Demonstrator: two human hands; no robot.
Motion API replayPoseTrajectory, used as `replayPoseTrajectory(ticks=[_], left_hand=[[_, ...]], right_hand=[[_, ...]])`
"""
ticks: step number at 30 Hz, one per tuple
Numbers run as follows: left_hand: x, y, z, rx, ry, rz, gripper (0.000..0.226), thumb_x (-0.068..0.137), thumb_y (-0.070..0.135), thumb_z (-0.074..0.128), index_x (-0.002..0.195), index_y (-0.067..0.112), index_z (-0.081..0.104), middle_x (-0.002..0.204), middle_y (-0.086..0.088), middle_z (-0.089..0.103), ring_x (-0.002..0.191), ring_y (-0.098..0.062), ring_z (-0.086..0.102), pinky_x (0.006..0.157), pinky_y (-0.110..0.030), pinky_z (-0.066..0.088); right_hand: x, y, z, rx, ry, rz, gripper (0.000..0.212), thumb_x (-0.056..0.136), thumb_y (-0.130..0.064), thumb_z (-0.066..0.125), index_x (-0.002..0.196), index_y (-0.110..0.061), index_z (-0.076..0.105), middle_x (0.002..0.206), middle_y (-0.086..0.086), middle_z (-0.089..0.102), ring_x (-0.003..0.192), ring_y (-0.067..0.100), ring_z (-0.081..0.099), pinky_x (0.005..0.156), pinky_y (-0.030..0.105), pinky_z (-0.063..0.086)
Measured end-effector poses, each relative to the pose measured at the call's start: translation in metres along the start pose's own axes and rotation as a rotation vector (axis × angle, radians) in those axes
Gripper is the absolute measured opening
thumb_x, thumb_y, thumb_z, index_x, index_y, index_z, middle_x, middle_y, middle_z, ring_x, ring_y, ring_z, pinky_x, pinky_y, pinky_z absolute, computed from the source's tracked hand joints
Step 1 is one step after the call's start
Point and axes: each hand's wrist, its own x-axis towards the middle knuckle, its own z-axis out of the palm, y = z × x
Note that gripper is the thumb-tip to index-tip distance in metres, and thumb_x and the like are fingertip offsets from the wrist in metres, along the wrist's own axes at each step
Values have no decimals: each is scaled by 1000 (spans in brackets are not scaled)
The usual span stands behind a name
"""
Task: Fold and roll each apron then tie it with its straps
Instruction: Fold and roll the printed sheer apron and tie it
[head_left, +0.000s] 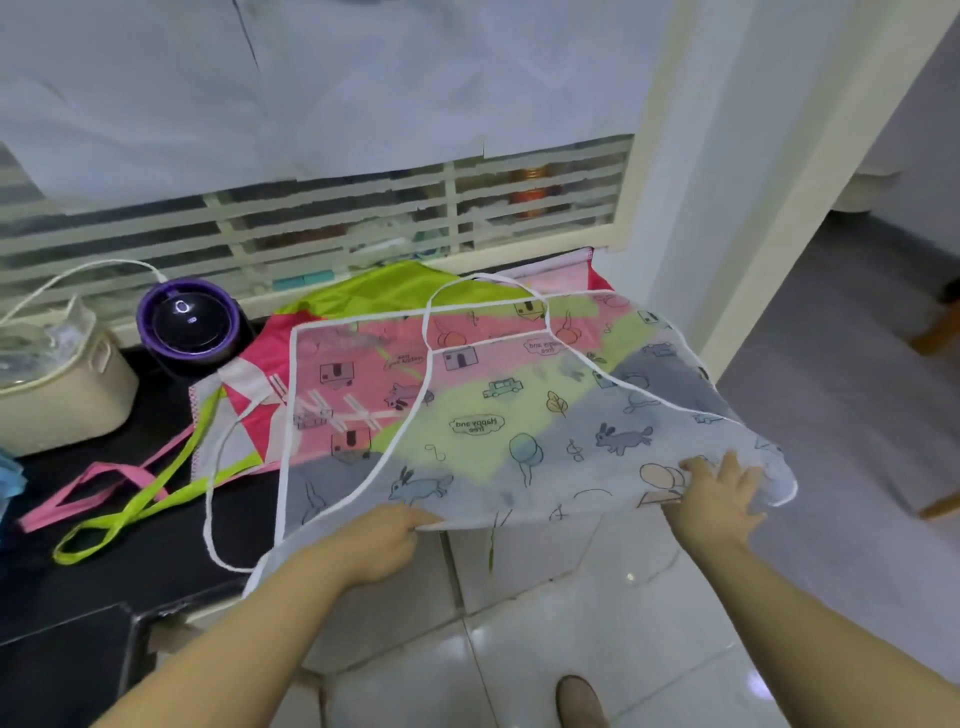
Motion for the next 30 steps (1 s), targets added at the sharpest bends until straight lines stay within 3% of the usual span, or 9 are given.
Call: replayPoseTrajectory(ticks=[4,6,8,10,13,16,18,21,30], left_hand=[[-5,19,-30,-45,-139,-99,20,89,4,35,73,17,36,73,-3,36,63,-17,29,59,-30,25],[-8,24,-44,-59,-184,-137,16,84,2,42,75,16,46,74,-4,45,63,-18,36,59,-29,30],[-14,25,-56,-67,-232,-188,15,84,3,47,91,10,58,87,-10,56,71,-21,47,64,-29,41],[-19,28,-71,-35,-280,-215,25,86,6,51,108,-1,61,103,-16,59,77,-23,53,81,-38,48],[-26,30,-95,63,-299,-258,39,93,8,48,130,-6,48,123,-16,53,107,-24,55,105,-42,37],[-20,23,-118,110,-274,-318,48,93,10,48,137,-8,37,148,-22,35,136,-34,35,112,-45,28],[-13,18,-128,223,-231,-362,44,94,14,44,135,-2,43,145,-18,39,133,-30,40,107,-39,33],[5,6,-136,329,-113,-385,38,96,14,38,129,1,51,138,-15,47,125,-27,47,101,-35,38],[112,-61,-148,443,15,-462,35,90,13,44,122,15,57,123,-4,60,110,-25,57,93,-39,44]], right_hand=[[1,-6,-2,-54,79,-208,28,87,-12,55,111,-22,65,154,14,24,145,39,-2,109,63,16],[3,-5,-6,1,61,-286,19,81,-8,46,78,-17,63,121,16,58,136,41,29,103,55,34],[5,-9,-17,-34,-49,-301,20,77,-1,45,63,-15,50,87,14,60,107,34,54,79,37,47],[12,-21,-39,-258,-149,-317,25,80,-1,46,60,-15,41,74,7,52,79,27,52,64,28,40],[24,-55,-82,-552,-276,-362,17,87,-2,48,71,-9,47,81,6,54,73,24,47,70,26,40],[37,-96,-115,-751,-357,-353,27,94,-12,53,120,-4,58,117,13,57,97,24,52,85,29,41],[44,-123,-128,-850,-366,-381,37,94,-13,55,130,-8,53,134,9,52,119,25,51,99,33,41],[61,-155,-120,-962,-307,-469,20,94,-11,52,112,-12,59,124,5,54,106,23,52,91,30,42],[153,-229,-63,-997,-213,-582,34,94,-5,47,127,-11,55,126,3,58,117,24,57,90,32,44]])
